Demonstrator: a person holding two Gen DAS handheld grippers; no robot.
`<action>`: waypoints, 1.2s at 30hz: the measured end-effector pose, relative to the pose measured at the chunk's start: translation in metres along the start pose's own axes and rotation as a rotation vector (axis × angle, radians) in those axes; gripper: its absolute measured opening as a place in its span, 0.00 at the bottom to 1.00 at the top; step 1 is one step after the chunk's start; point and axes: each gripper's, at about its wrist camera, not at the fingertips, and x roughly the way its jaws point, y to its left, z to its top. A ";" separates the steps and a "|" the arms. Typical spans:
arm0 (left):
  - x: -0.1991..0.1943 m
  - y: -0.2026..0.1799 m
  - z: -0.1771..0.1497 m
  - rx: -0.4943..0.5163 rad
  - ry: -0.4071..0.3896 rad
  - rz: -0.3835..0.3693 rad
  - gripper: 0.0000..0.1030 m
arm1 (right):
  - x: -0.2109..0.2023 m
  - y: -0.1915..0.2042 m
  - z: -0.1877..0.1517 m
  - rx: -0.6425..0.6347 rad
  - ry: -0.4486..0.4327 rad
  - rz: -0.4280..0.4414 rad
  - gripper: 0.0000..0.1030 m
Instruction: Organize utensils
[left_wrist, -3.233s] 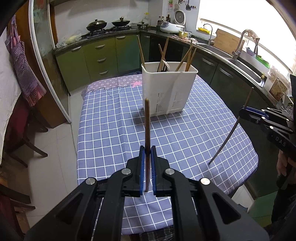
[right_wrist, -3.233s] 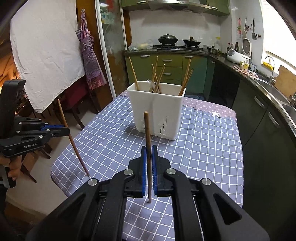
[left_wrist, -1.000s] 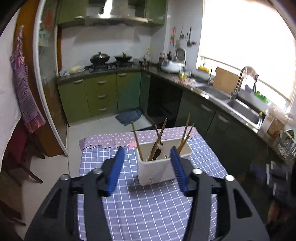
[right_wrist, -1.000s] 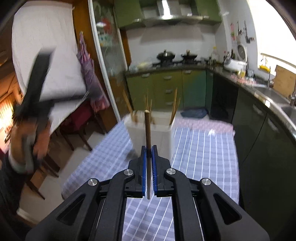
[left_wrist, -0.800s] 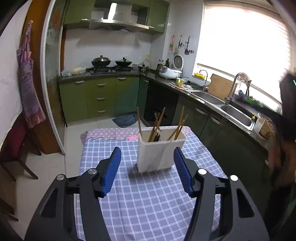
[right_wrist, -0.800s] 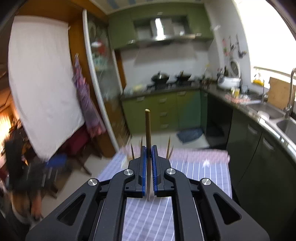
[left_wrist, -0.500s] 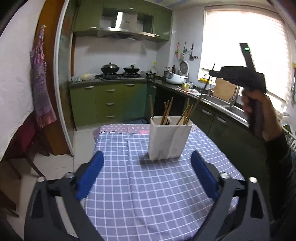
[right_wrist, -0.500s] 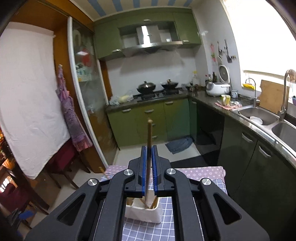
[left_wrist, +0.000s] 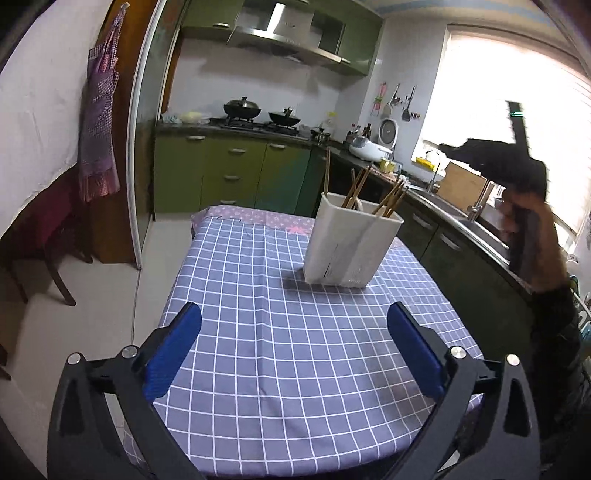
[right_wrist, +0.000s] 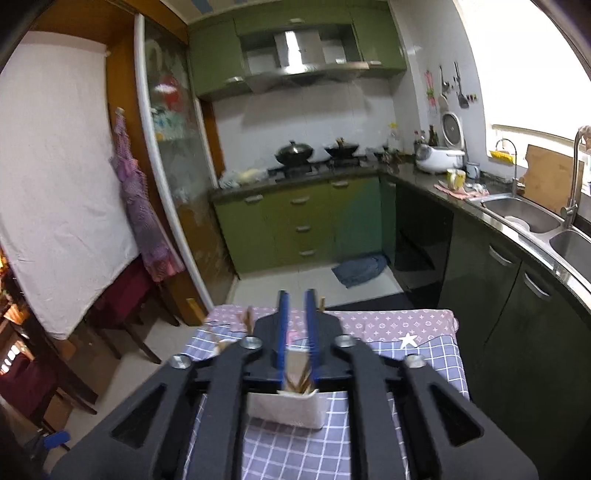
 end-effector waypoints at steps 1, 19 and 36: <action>0.001 -0.002 -0.001 0.011 -0.002 0.014 0.93 | -0.013 0.001 -0.007 -0.005 -0.012 0.006 0.25; -0.028 -0.050 -0.041 0.130 -0.018 -0.008 0.93 | -0.195 0.026 -0.216 -0.045 -0.068 -0.073 0.95; -0.096 -0.060 -0.054 0.153 -0.096 0.027 0.93 | -0.260 0.048 -0.222 -0.052 -0.125 -0.077 0.95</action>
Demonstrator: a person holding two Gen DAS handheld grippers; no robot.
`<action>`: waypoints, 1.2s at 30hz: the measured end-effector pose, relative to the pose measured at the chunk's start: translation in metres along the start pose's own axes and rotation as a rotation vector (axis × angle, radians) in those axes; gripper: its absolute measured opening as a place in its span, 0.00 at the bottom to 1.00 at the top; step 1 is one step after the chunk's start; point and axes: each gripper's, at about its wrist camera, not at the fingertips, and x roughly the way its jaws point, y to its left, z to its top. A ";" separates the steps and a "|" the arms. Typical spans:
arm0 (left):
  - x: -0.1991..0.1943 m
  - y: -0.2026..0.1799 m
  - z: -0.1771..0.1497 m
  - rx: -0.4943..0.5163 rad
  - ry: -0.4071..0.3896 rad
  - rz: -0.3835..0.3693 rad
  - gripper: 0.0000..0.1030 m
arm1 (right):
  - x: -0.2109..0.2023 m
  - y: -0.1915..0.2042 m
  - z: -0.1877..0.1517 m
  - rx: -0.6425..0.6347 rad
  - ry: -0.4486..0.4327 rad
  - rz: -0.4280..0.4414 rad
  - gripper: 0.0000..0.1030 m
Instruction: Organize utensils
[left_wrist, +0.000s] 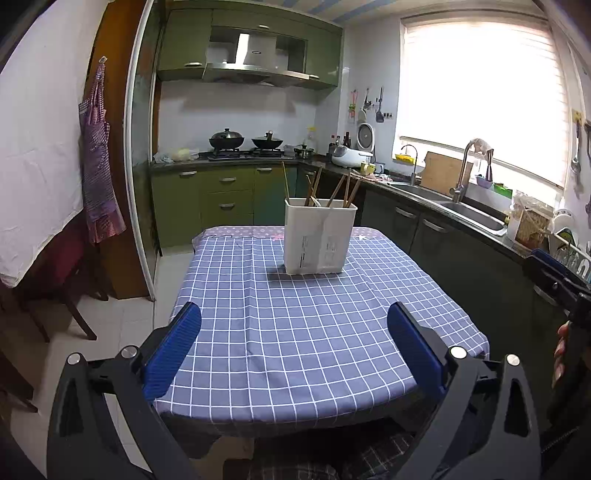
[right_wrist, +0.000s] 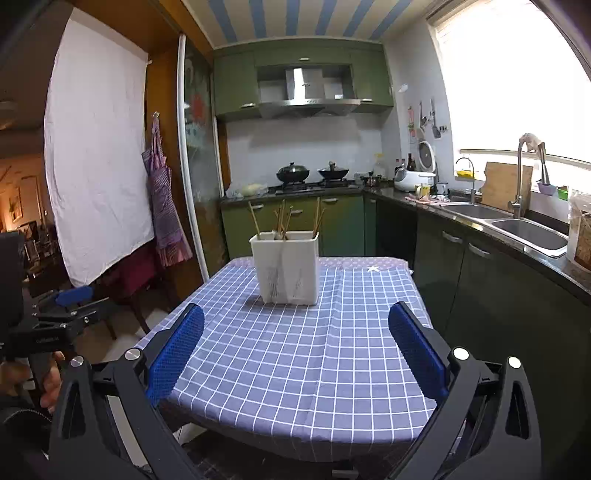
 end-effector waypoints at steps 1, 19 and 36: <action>0.000 0.002 0.001 -0.007 -0.001 0.000 0.93 | -0.001 -0.001 0.001 0.001 -0.001 -0.006 0.95; -0.006 0.006 0.003 -0.020 -0.021 0.019 0.93 | -0.002 0.000 0.010 -0.021 -0.004 -0.030 0.95; -0.008 0.008 0.004 -0.018 -0.027 0.029 0.93 | 0.003 0.001 0.008 -0.035 0.013 -0.018 0.95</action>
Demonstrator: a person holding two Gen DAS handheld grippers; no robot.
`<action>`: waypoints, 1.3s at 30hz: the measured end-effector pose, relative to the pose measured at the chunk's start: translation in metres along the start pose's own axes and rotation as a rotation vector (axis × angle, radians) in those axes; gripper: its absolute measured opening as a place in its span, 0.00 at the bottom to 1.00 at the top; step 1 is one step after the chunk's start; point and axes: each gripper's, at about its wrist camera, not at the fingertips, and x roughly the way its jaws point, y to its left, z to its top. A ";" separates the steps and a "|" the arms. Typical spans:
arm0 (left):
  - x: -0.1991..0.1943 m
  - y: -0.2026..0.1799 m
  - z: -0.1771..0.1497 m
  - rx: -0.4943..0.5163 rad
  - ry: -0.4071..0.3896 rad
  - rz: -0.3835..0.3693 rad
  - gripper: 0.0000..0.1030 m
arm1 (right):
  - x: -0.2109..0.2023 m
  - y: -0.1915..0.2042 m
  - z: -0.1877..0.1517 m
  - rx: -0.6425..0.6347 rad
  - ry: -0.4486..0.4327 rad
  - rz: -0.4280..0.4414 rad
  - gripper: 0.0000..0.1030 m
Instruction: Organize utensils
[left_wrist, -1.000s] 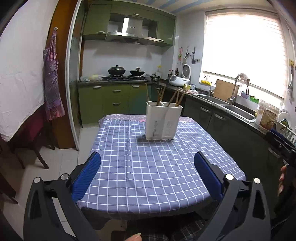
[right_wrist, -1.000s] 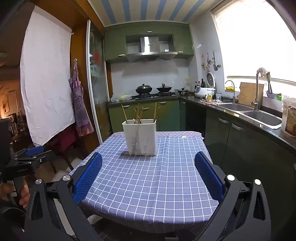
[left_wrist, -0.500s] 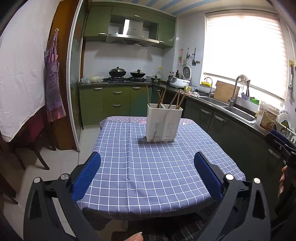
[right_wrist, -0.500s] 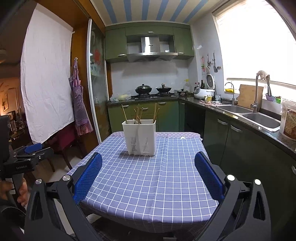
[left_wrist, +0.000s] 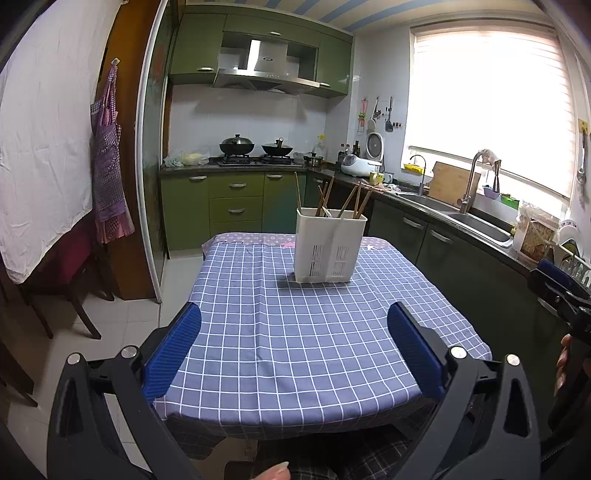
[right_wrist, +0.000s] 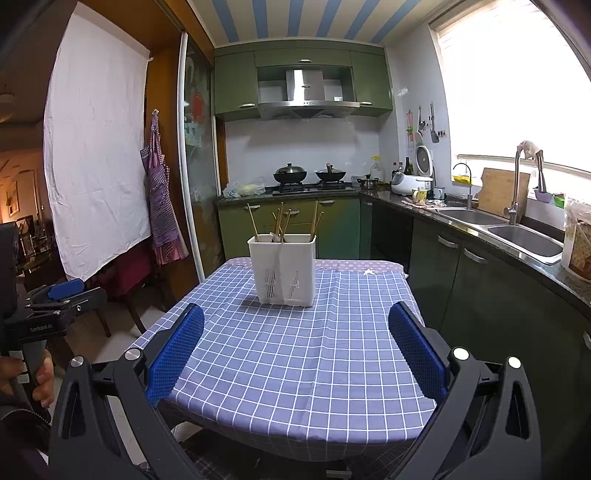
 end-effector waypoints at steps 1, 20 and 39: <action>0.000 0.000 0.000 0.001 -0.001 0.001 0.93 | 0.000 0.000 0.000 0.001 -0.001 0.001 0.95; -0.003 -0.002 0.002 0.004 0.000 -0.001 0.93 | 0.002 0.001 -0.001 -0.001 0.009 0.014 0.95; 0.002 -0.002 -0.001 0.011 0.015 -0.001 0.93 | 0.006 0.000 -0.002 -0.003 0.015 0.015 0.96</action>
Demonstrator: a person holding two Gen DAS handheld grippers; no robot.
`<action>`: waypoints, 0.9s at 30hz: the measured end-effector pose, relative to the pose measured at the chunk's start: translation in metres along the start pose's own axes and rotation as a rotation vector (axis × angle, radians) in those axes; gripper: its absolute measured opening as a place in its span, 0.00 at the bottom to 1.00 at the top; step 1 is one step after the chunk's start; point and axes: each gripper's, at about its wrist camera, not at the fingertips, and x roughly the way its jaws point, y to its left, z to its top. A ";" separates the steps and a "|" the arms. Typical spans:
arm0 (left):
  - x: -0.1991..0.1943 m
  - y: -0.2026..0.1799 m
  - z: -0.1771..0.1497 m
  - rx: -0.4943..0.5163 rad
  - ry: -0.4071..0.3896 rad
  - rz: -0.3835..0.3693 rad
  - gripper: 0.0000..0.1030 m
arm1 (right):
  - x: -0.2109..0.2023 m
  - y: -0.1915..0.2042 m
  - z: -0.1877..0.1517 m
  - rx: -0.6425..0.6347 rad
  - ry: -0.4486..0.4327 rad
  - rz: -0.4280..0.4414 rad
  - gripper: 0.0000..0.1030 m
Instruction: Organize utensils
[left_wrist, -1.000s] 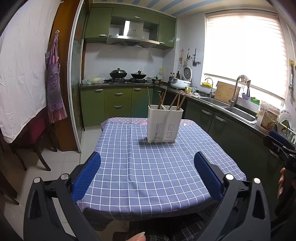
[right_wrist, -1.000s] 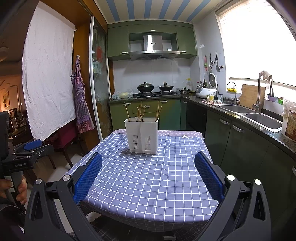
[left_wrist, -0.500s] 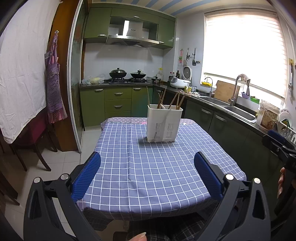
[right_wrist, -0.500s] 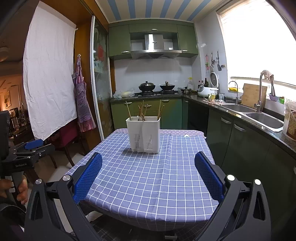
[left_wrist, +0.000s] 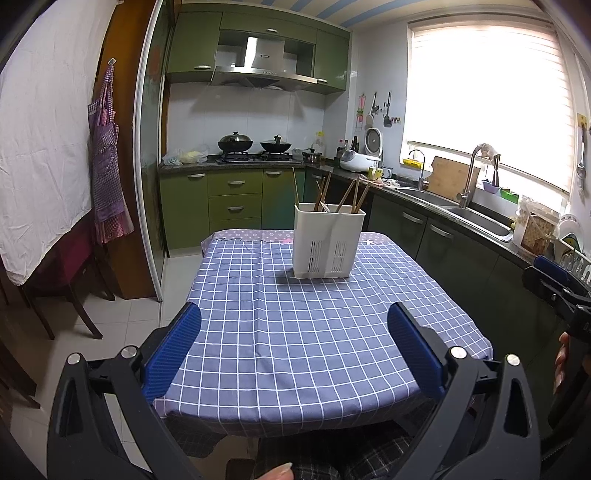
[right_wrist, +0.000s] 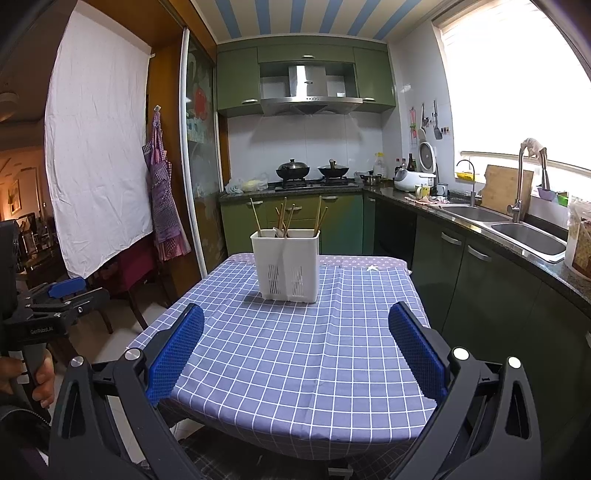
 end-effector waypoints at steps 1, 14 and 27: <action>0.000 0.000 0.000 0.001 0.000 -0.001 0.93 | 0.000 0.000 0.000 -0.001 0.000 0.000 0.95; 0.001 -0.001 0.000 0.008 0.001 0.001 0.93 | 0.005 0.000 -0.002 0.001 0.006 0.006 0.96; 0.003 0.000 -0.001 0.008 0.011 -0.003 0.93 | 0.008 -0.001 -0.004 -0.006 0.020 0.016 0.96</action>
